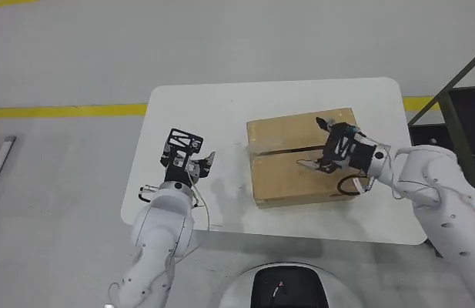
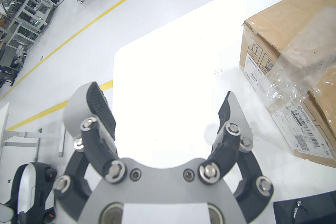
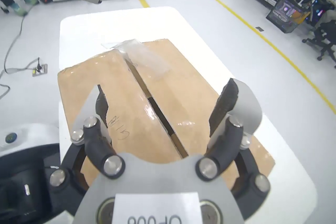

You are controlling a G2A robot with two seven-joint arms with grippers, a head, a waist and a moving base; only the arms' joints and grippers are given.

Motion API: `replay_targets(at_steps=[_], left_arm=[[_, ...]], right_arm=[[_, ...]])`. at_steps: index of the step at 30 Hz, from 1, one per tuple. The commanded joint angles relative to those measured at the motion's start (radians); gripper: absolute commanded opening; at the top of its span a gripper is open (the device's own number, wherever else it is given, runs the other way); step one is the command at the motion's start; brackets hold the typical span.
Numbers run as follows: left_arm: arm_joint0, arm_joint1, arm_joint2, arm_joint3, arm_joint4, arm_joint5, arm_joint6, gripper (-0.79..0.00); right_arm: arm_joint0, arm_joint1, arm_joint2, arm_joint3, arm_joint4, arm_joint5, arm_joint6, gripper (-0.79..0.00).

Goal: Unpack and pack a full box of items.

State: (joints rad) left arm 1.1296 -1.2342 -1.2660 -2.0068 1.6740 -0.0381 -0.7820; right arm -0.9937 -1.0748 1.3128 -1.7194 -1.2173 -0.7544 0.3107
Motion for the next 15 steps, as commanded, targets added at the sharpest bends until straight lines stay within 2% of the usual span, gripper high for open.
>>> replay_targets(at_steps=[1,3,4,5,9,11,15], left_arm=[[0.000,0.000,0.000,0.000,0.000,0.000,0.000,0.000],[0.000,0.000,0.000,0.000,0.000,0.000,0.000,0.000],[0.000,0.000,0.000,0.000,0.000,0.000,0.000,0.000],[0.000,0.000,0.000,0.000,0.000,0.000,0.000,0.000],[0.000,0.000,0.000,0.000,0.000,0.000,0.000,0.000],[0.000,0.000,0.000,0.000,0.000,0.000,0.000,0.000],[0.000,0.000,0.000,0.000,0.000,0.000,0.000,0.000]], right_arm=[[0.034,-0.004,-0.046,0.005,-0.085,0.002,-0.012,0.000],[0.069,-0.010,-0.086,0.024,-0.139,0.011,-0.029,-0.080],[0.087,-0.012,-0.107,0.034,-0.164,0.012,-0.034,-0.145],[0.104,-0.015,-0.127,0.045,-0.192,0.017,-0.035,-0.169],[0.164,-0.028,-0.199,0.085,-0.272,0.037,-0.048,-0.197],[0.189,-0.033,-0.229,0.100,-0.298,0.042,-0.053,-0.271],[0.230,-0.045,-0.276,0.133,-0.326,0.044,-0.058,-0.283]])
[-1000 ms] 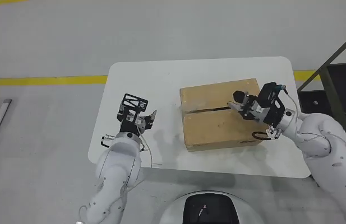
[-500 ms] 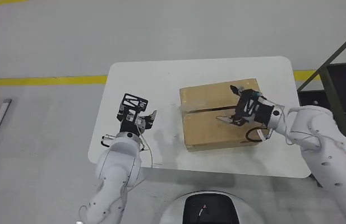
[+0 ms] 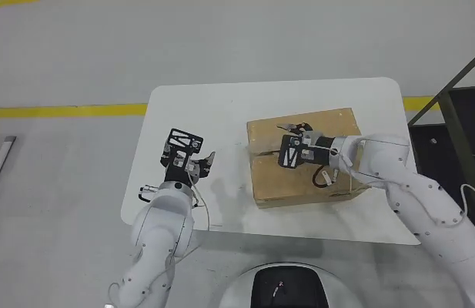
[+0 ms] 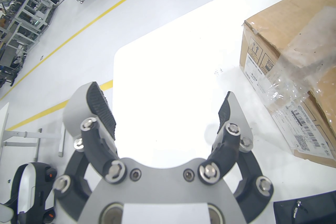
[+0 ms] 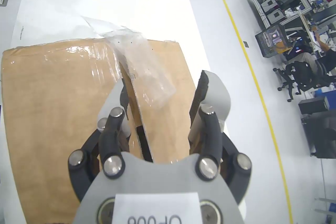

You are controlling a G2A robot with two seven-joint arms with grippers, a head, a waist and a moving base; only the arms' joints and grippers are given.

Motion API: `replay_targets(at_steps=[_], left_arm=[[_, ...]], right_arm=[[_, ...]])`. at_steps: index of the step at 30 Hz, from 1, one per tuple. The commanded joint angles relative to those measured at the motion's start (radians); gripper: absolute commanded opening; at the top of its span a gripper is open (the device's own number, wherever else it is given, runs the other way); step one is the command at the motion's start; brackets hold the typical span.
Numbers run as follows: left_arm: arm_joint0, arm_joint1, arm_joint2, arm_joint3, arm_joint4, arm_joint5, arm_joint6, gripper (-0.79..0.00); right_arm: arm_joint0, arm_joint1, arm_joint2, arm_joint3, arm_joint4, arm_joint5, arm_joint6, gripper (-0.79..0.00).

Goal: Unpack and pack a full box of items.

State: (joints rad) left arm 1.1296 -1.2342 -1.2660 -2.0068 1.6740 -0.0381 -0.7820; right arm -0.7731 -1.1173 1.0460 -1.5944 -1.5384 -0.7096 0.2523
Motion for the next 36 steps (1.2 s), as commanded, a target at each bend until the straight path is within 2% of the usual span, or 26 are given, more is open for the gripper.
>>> replay_targets(at_steps=[1,6,10,22,25,36], left_arm=[[0.000,0.000,0.000,0.000,0.000,0.000,0.000,0.000],[0.000,0.000,0.000,0.000,0.000,0.000,0.000,0.000],[0.000,0.000,0.000,0.000,0.000,0.000,0.000,0.000],[0.000,0.000,0.000,0.000,0.000,0.000,0.000,0.000],[0.000,0.000,0.000,0.000,0.000,0.000,0.000,0.000],[0.000,0.000,0.000,0.000,0.000,0.000,0.000,0.000]], right_arm=[[0.017,-0.005,-0.021,0.015,-0.011,-0.004,0.001,-0.268],[0.052,-0.016,-0.062,0.050,-0.022,-0.020,-0.005,-0.296],[0.072,-0.023,-0.082,0.070,-0.034,-0.017,-0.015,-0.394],[0.125,-0.042,-0.131,0.109,-0.062,-0.023,-0.025,-0.409],[0.126,-0.043,-0.126,0.104,-0.059,-0.026,-0.020,-0.431],[0.089,-0.031,-0.077,0.053,-0.051,-0.051,0.007,-0.419]])
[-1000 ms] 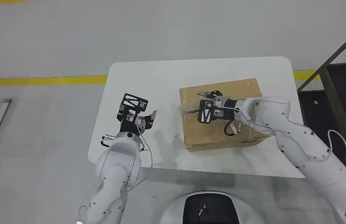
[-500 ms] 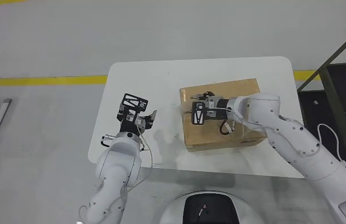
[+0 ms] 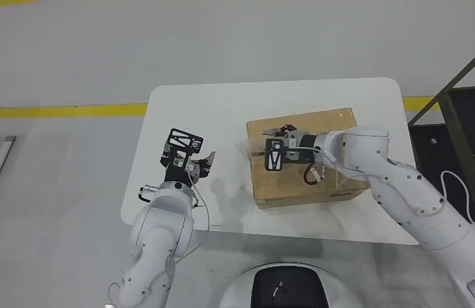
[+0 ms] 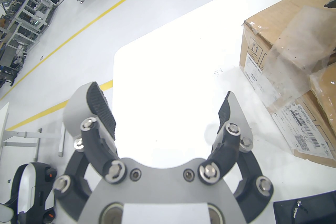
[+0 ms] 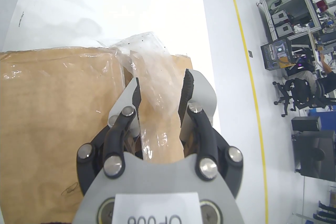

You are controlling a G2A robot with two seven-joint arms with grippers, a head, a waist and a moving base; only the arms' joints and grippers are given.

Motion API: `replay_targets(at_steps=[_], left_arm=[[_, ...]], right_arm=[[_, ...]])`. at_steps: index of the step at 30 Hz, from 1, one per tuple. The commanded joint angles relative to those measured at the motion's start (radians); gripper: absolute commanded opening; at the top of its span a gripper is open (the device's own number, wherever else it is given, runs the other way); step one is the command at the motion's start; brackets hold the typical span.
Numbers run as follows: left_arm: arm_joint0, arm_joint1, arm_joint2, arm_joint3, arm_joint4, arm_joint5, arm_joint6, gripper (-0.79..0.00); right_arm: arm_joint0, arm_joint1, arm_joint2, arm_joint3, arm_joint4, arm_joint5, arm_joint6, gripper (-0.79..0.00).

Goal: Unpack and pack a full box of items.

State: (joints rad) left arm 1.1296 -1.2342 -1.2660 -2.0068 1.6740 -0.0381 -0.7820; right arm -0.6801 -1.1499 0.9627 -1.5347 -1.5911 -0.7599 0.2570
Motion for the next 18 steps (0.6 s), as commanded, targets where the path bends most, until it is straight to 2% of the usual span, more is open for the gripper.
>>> replay_targets(at_steps=[1,9,18], left_arm=[[0.000,0.000,0.000,0.000,0.000,0.000,0.000,0.000],[0.000,0.000,0.000,0.000,0.000,0.000,0.000,0.000],[0.000,0.000,0.000,0.000,0.000,0.000,0.000,0.000]], right_arm=[[-0.010,0.003,0.013,-0.015,0.004,-0.002,0.004,-0.416],[-0.033,0.011,0.050,-0.082,0.011,-0.013,0.012,-0.409],[0.015,-0.008,-0.024,-0.034,-0.022,-0.013,-0.001,-0.409]])
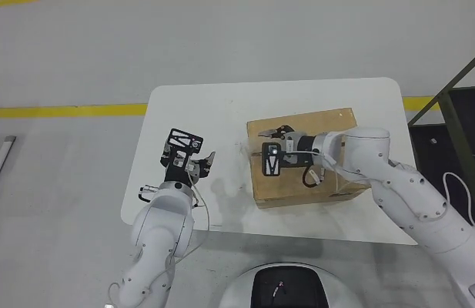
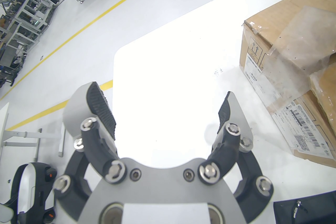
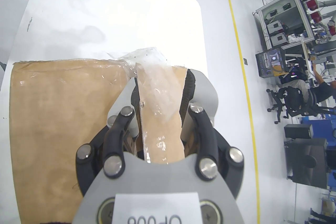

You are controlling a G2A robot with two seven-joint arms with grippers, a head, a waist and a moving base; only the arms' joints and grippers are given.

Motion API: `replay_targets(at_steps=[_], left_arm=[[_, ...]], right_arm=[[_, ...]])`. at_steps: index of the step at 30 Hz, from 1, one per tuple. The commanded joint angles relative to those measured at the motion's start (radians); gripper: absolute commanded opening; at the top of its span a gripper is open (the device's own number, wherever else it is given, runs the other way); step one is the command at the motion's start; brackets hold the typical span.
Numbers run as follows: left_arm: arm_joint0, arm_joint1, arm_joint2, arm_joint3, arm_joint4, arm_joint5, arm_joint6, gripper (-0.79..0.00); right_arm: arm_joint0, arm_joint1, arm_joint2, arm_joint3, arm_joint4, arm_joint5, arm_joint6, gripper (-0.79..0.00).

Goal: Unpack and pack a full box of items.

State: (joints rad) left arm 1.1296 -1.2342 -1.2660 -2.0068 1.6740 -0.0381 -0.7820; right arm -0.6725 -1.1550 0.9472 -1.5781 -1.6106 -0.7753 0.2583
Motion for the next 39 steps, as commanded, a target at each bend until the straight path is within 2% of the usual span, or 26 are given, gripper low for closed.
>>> replay_targets(at_steps=[1,7,16,20,21,23,24,32,39], left_arm=[[0.000,0.000,0.000,0.000,0.000,0.000,0.000,0.000],[0.000,0.000,0.000,0.000,0.000,0.000,0.000,0.000],[0.000,0.000,0.000,0.000,0.000,0.000,0.000,0.000],[0.000,0.000,0.000,0.000,0.000,0.000,0.000,0.000],[0.000,0.000,0.000,0.000,0.000,0.000,0.000,0.000],[0.000,0.000,0.000,0.000,0.000,0.000,0.000,0.000],[0.000,0.000,0.000,0.000,0.000,0.000,0.000,0.000],[0.000,0.000,0.000,0.000,0.000,0.000,0.000,0.000],[0.000,0.000,0.000,0.000,0.000,0.000,0.000,0.000]], right_arm=[[0.016,-0.006,-0.017,0.018,-0.006,0.006,-0.006,-0.409],[0.063,-0.025,-0.072,0.088,-0.021,0.009,-0.009,-0.406],[0.102,-0.051,-0.113,0.156,-0.016,0.062,-0.007,-0.471],[0.118,-0.062,-0.130,0.181,-0.025,0.081,0.008,-0.551],[0.120,-0.064,-0.132,0.186,-0.023,0.088,0.011,-0.591],[0.120,-0.068,-0.129,0.191,-0.015,0.113,0.018,-0.742],[0.116,-0.070,-0.121,0.191,0.004,0.134,0.018,-0.785],[0.005,-0.072,0.007,0.148,0.316,0.286,0.073,-0.785],[-0.121,-0.072,0.136,0.089,0.747,0.391,0.107,-0.785]])
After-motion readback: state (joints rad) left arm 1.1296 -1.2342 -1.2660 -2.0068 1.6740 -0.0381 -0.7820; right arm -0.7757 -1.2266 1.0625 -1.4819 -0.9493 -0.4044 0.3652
